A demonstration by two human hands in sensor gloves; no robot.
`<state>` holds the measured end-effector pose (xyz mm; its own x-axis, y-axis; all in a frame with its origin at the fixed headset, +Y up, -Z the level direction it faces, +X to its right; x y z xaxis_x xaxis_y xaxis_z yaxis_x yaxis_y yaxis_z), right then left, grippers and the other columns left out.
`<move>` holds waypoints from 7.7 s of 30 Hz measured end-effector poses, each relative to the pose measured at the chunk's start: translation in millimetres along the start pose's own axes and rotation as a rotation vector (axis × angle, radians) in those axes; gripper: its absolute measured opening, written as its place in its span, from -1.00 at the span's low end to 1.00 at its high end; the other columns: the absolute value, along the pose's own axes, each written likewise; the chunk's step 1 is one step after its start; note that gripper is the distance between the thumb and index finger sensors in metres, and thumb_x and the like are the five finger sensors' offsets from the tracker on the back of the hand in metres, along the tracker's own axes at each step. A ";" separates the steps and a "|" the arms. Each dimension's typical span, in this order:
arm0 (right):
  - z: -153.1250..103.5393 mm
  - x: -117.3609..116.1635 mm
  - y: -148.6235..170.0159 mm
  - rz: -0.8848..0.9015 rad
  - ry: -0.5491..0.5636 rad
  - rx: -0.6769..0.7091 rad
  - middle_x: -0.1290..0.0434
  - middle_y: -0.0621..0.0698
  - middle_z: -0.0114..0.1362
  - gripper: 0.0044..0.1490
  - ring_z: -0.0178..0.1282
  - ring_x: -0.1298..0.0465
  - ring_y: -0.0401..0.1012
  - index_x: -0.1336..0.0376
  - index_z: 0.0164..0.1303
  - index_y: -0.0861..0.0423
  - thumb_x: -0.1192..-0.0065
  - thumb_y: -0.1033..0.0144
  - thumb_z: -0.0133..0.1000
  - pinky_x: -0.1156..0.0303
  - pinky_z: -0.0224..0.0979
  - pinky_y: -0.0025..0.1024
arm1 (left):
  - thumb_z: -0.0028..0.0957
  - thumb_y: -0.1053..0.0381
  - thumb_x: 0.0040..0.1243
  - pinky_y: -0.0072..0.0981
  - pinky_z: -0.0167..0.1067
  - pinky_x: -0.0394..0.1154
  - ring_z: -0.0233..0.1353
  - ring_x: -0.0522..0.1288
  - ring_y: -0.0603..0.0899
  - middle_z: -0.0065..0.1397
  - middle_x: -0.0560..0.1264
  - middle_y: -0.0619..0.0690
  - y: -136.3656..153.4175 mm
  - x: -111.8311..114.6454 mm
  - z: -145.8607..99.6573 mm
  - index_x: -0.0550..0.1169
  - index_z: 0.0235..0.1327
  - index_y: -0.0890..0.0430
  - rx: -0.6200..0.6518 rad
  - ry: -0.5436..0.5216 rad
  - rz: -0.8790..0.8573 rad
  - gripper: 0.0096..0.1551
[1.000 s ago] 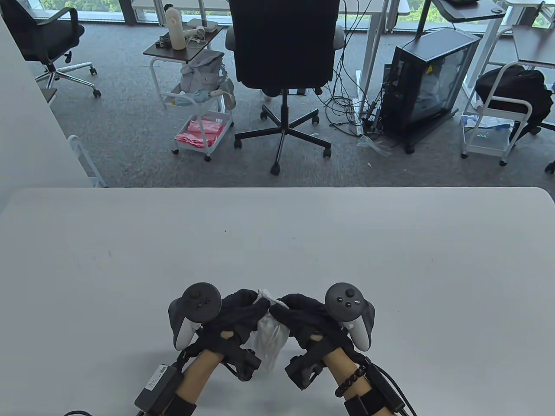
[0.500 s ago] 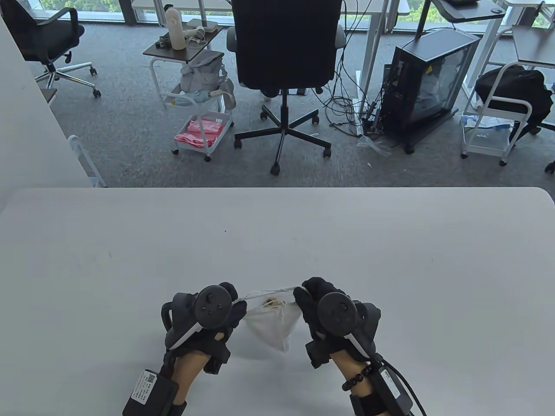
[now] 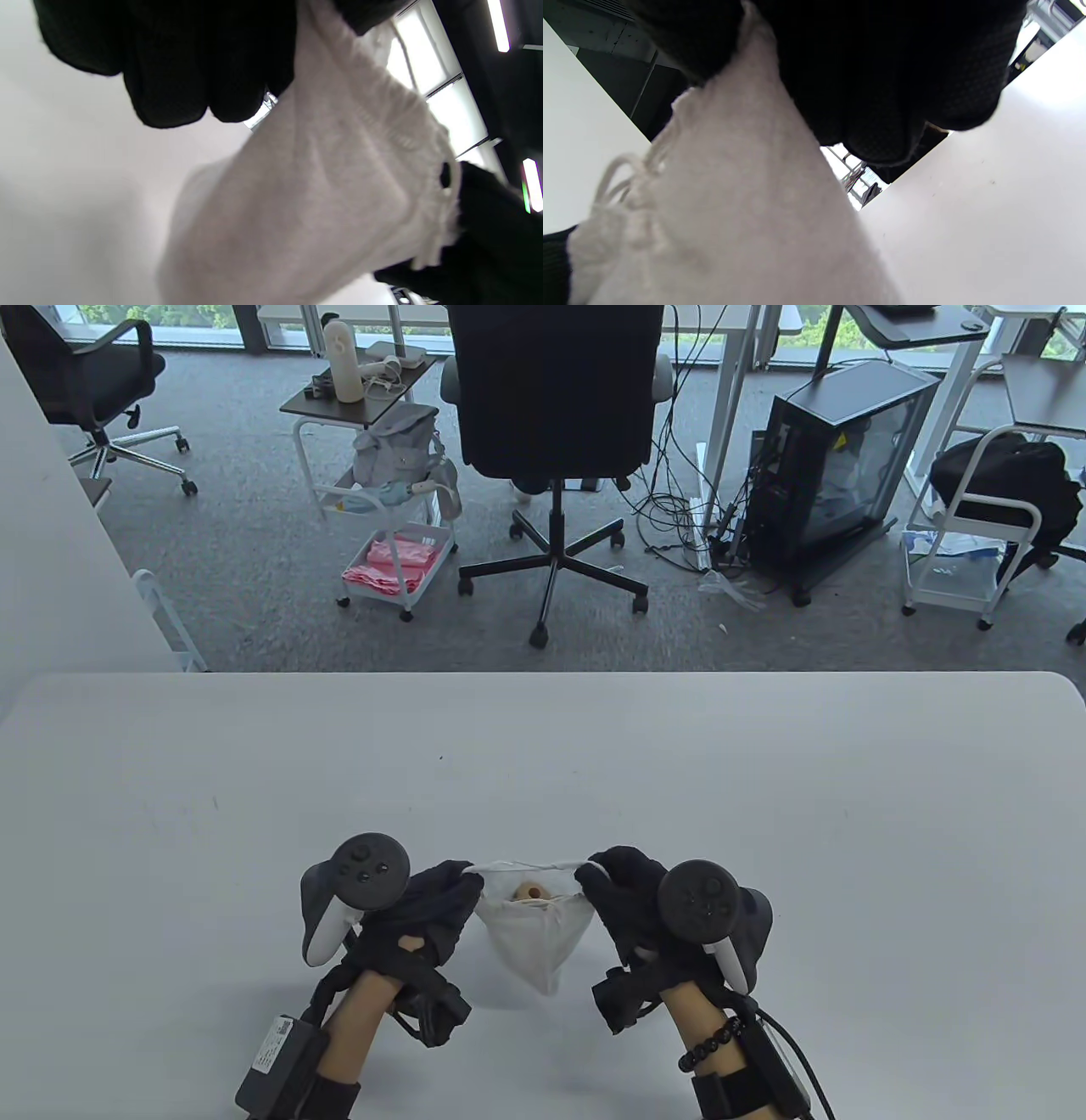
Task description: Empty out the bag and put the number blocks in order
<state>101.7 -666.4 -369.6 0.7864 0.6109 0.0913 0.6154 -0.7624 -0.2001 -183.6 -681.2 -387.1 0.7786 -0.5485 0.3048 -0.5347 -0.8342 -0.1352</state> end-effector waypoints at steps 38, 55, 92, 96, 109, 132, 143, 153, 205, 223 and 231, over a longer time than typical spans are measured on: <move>17.1 -62.0 84.1 0.894 -0.381 -0.205 -0.57 -0.03 0.08 -0.57 0.02 -0.67 -0.16 -0.43 0.13 0.02 -0.37 0.13 0.10 -0.64 0.28 -0.04 | 0.34 -0.12 -0.17 0.50 0.37 0.36 0.54 0.40 0.55 0.57 0.37 0.24 12.4 2.7 16.9 0.42 0.41 0.08 0.216 0.148 -0.551 -0.49; -8.1 -19.4 -25.9 -0.472 0.014 0.429 -0.60 0.03 0.04 -0.61 -0.04 -0.66 -0.11 -0.47 0.08 0.03 -0.36 0.24 0.07 -0.62 0.24 0.04 | 0.27 -0.07 -0.03 0.70 0.26 0.09 0.51 0.15 0.74 0.59 0.24 0.48 37.5 40.9 30.3 0.40 0.53 0.12 -0.030 0.125 0.746 -0.40; -8.4 -24.1 -28.4 -0.336 0.056 0.344 -0.62 0.06 0.12 -0.58 -0.01 -0.70 -0.10 -0.43 0.14 0.07 -0.39 0.22 0.10 -0.67 0.15 -0.09 | 0.16 -0.09 0.16 0.42 0.37 0.40 0.46 0.56 0.39 0.42 0.57 0.07 7.5 -8.8 12.5 0.60 0.28 -0.08 0.224 -0.191 0.073 -0.56; -11.0 -17.1 -36.3 -0.490 0.114 0.420 -0.63 0.06 0.10 -0.58 -0.02 -0.71 -0.10 -0.44 0.12 0.06 -0.40 0.22 0.09 -0.67 0.14 -0.09 | 0.17 -0.10 0.15 0.42 0.36 0.40 0.46 0.57 0.39 0.42 0.57 0.07 6.6 -1.3 14.9 0.59 0.29 -0.07 0.220 -0.178 0.119 -0.55; -15.1 16.1 -33.8 -0.570 0.172 0.353 -0.64 0.08 0.11 -0.58 -0.02 -0.71 -0.07 -0.46 0.10 0.07 -0.43 0.24 0.07 -0.66 0.14 -0.05 | 0.19 -0.11 0.13 0.42 0.37 0.39 0.46 0.56 0.38 0.43 0.56 0.10 -11.1 26.2 16.7 0.55 0.38 -0.04 0.268 -0.080 0.114 -0.50; -20.4 47.3 -34.8 -0.525 0.319 0.321 -0.64 0.08 0.12 -0.60 0.00 -0.70 -0.04 -0.48 0.09 0.05 -0.46 0.25 0.07 -0.65 0.15 -0.04 | 0.18 -0.14 0.13 0.47 0.36 0.35 0.51 0.48 0.44 0.52 0.47 0.18 -18.2 40.3 15.7 0.51 0.43 0.00 0.291 -0.044 0.216 -0.43; -30.5 56.6 -48.0 -0.548 0.399 0.367 -0.64 0.07 0.08 -0.60 -0.06 -0.71 -0.09 -0.48 0.09 0.06 -0.44 0.23 0.08 -0.68 0.09 -0.10 | 0.18 -0.17 0.12 0.46 0.37 0.35 0.52 0.48 0.43 0.54 0.45 0.17 -22.5 41.4 14.8 0.46 0.49 0.02 0.310 -0.027 0.185 -0.37; -29.2 66.0 -44.1 -0.520 0.412 0.297 -0.65 0.08 0.02 -0.59 -0.14 -0.71 -0.12 -0.48 0.09 0.11 -0.44 0.23 0.10 -0.69 0.00 -0.15 | 0.17 -0.22 0.10 0.46 0.38 0.34 0.53 0.46 0.44 0.56 0.42 0.19 -25.4 45.3 14.7 0.40 0.55 0.05 0.326 -0.010 0.172 -0.29; 6.4 46.2 44.0 0.279 0.035 -0.073 -0.60 0.14 0.15 -0.46 -0.02 -0.69 -0.04 -0.39 0.29 0.22 -0.29 0.20 0.20 -0.65 0.09 -0.07 | 0.24 -0.13 0.01 0.17 0.22 0.54 0.06 0.75 0.20 0.09 0.70 0.03 269.1 -189.7 -116.9 0.53 0.35 0.15 -0.740 -0.972 -0.412 -0.44; 3.6 49.9 43.8 0.233 0.038 -0.065 -0.57 0.19 0.21 -0.42 0.04 -0.67 0.03 -0.37 0.33 0.24 -0.25 0.17 0.21 -0.62 0.14 0.00 | 0.19 -0.27 0.00 0.63 0.30 0.11 0.53 0.07 0.70 0.60 -0.05 0.53 139.0 -199.3 -66.7 -0.08 0.61 0.43 -0.455 -0.766 0.412 0.11; 1.5 58.5 41.9 0.171 0.057 -0.033 -0.54 0.23 0.28 -0.40 0.12 -0.64 0.10 -0.36 0.36 0.24 -0.25 0.16 0.21 -0.58 0.21 0.08 | 0.16 -0.32 0.03 0.64 0.33 0.11 0.57 0.07 0.68 0.64 -0.01 0.48 50.1 -113.2 -22.4 0.01 0.65 0.35 -0.107 -0.460 0.691 0.08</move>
<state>173.5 -662.2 -374.1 0.8808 0.4594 0.1143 0.4732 -0.8612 -0.1855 -305.9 -659.6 -407.3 0.3079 -0.9226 -0.2325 -0.9512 -0.3040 -0.0533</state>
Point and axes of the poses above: the tracker on the back of each hand, its own y axis roughly to the little-finger side, its own z axis roughly from the wrist to the fingertips, x = y × z, the point moved 3 cm from there along z, roughly from the wrist to the fingertips
